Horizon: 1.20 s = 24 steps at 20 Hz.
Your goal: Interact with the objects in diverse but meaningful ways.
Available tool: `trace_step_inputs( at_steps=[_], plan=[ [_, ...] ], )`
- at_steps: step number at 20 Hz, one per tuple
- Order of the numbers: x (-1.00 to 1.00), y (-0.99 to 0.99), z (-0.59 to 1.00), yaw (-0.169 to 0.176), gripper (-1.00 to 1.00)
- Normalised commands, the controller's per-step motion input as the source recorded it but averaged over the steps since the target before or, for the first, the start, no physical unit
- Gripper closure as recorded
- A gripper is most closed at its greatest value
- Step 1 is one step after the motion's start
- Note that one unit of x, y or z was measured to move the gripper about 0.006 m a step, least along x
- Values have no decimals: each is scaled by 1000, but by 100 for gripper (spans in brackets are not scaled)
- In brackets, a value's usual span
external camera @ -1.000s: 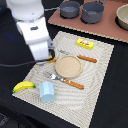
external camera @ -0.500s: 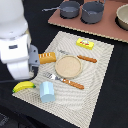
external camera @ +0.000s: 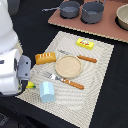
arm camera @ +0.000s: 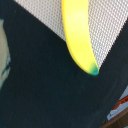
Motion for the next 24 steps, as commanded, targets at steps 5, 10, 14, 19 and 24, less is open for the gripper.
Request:
trace_step_inputs(
  at_steps=[5,10,14,19,24],
  plan=[
    [209,-45,-247,-7,-100],
    [110,-93,-251,0,-100],
    [39,-153,-181,0,100],
    [82,-140,-10,0,100],
    [85,-154,0,0,100]
  ],
)
